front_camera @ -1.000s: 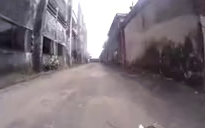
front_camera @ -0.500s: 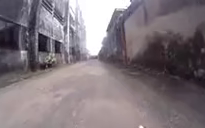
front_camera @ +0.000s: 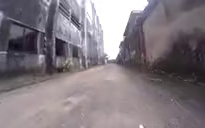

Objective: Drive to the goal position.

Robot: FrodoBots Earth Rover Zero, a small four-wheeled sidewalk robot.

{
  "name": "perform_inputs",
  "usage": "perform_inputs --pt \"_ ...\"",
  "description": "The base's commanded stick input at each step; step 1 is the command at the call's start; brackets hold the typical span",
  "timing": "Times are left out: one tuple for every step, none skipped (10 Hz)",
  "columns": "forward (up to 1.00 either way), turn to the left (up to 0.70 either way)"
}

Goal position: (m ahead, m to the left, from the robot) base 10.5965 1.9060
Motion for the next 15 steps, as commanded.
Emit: perform_inputs --pt "0.50 0.00" --pt "0.50 0.00" --pt "0.50 0.00" --pt "0.50 0.00" --pt "0.50 0.00" --pt "0.50 0.00" --pt "0.50 0.00" --pt "0.50 0.00" --pt "0.50 0.00" --pt "0.50 0.00" --pt "0.50 0.00" --pt "0.50 0.00" --pt "0.50 0.00" --pt "0.50 0.00" --pt "0.50 0.00"
